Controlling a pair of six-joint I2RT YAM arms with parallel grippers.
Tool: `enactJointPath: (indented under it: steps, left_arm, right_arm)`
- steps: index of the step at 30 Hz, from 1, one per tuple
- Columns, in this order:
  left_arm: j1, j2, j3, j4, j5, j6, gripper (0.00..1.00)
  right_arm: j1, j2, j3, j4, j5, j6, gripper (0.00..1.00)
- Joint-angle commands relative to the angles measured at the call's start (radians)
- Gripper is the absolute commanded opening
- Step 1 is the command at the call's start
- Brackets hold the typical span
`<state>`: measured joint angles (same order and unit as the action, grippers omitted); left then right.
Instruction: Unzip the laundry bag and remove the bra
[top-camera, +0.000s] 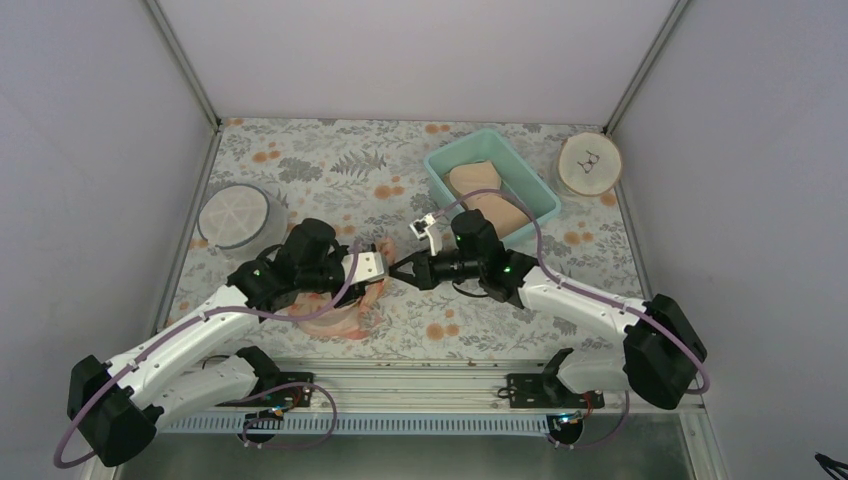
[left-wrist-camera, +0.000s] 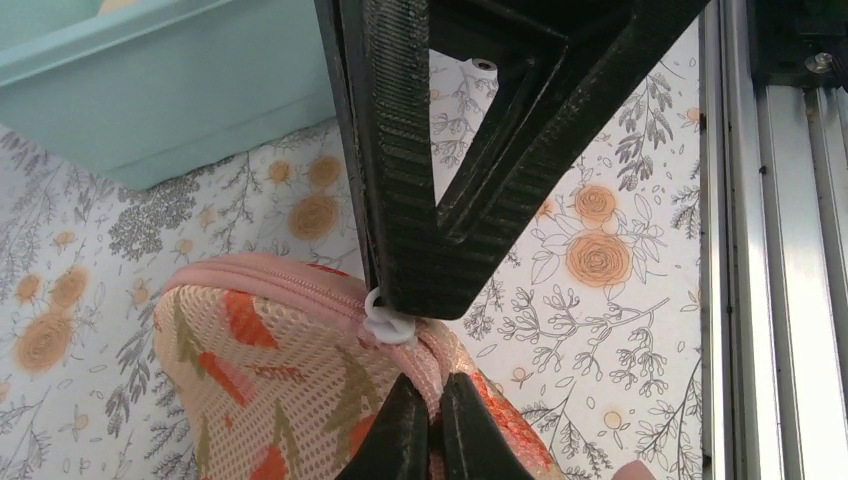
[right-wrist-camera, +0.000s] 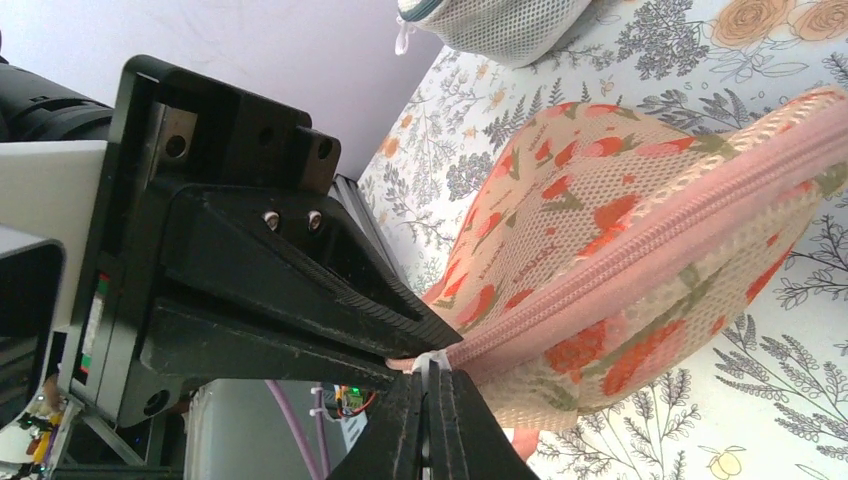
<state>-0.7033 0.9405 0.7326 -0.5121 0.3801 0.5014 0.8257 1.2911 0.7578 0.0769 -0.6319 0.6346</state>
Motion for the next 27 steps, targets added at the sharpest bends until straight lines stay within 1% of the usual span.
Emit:
enactJointPath:
  steps: [1,3,8,11,17,21,27]
  left_arm:
    - [-0.004,-0.011,0.005,-0.022,0.009,0.047,0.02]
    - [-0.004,-0.02,0.009,-0.049,0.014,0.107,0.02]
    - [-0.004,-0.052,0.04,-0.157,0.025,0.314,0.02]
    - [-0.004,-0.069,0.061,-0.231,0.069,0.438,0.02]
    - [-0.002,-0.108,0.069,-0.244,0.098,0.499,0.02]
    - [-0.002,-0.129,0.067,-0.278,0.117,0.568,0.02]
    - [-0.002,-0.168,0.053,-0.276,0.166,0.613,0.02]
  right_arm:
    - [-0.003,-0.034,0.031,-0.03,0.067,-0.045,0.04]
    - [-0.038,-0.042,0.004,-0.054,0.085,-0.058,0.03]
    - [-0.142,-0.084,-0.071,-0.082,0.092,-0.098,0.03]
    - [-0.175,-0.091,-0.099,-0.088,0.085,-0.125,0.03]
    - [-0.223,-0.088,-0.155,-0.075,0.063,-0.15,0.03]
    - [-0.246,-0.075,-0.204,-0.036,0.029,-0.143,0.04]
    - [-0.247,-0.005,-0.232,0.018,-0.025,-0.135,0.04]
